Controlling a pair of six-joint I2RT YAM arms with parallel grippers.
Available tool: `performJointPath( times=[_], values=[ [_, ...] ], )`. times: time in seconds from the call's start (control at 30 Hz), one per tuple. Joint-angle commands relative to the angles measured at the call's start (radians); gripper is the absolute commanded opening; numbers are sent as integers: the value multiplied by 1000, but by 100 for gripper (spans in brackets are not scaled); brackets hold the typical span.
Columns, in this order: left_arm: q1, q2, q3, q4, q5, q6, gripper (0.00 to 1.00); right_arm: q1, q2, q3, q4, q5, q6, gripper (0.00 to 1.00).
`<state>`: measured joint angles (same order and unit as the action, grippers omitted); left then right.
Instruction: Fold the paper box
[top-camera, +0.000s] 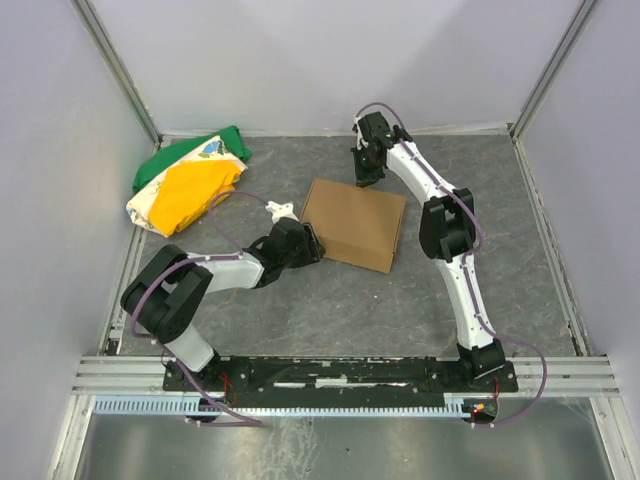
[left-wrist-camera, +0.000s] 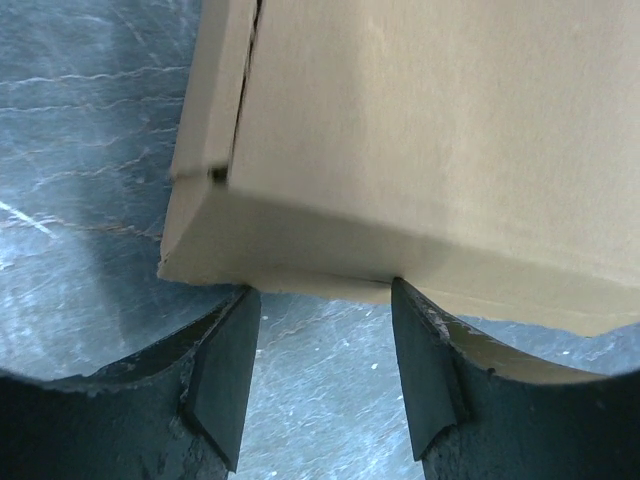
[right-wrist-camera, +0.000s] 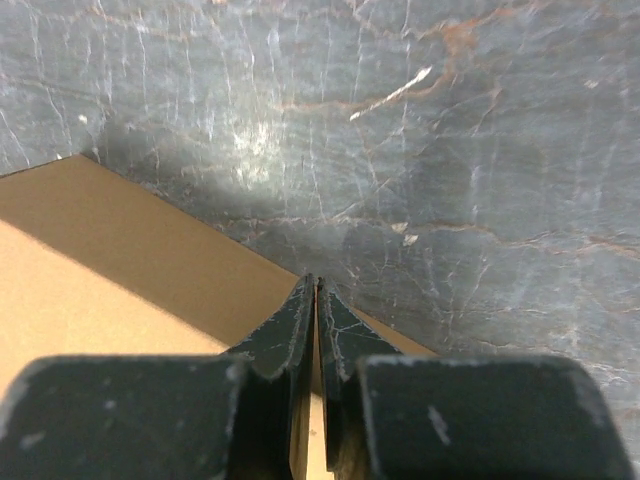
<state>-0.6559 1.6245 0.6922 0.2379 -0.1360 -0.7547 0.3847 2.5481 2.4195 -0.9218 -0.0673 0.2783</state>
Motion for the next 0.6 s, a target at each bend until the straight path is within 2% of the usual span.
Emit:
performJointPath(
  times=[0.0,0.1,0.2,0.33,0.5,0.57],
  values=[
    [4,66,10,70,23,-82,63,6,-43,-121,8,-152,-20,11],
    [3,81,-16,132,-25,-162,68,7,-59,-181,24,-216,-15,11],
    [3,78,-103,291,-113,-242,67,9,-67,-218,24,-247,-13,11],
    [1,109,-139,391,-132,-249,66,11,-74,-249,27,-261,1,11],
    [2,108,-156,381,-92,-224,64,9,-86,-281,32,-237,16,11],
    [3,84,-135,262,-63,-180,62,11,-90,-293,33,-227,23,11]
  ],
)
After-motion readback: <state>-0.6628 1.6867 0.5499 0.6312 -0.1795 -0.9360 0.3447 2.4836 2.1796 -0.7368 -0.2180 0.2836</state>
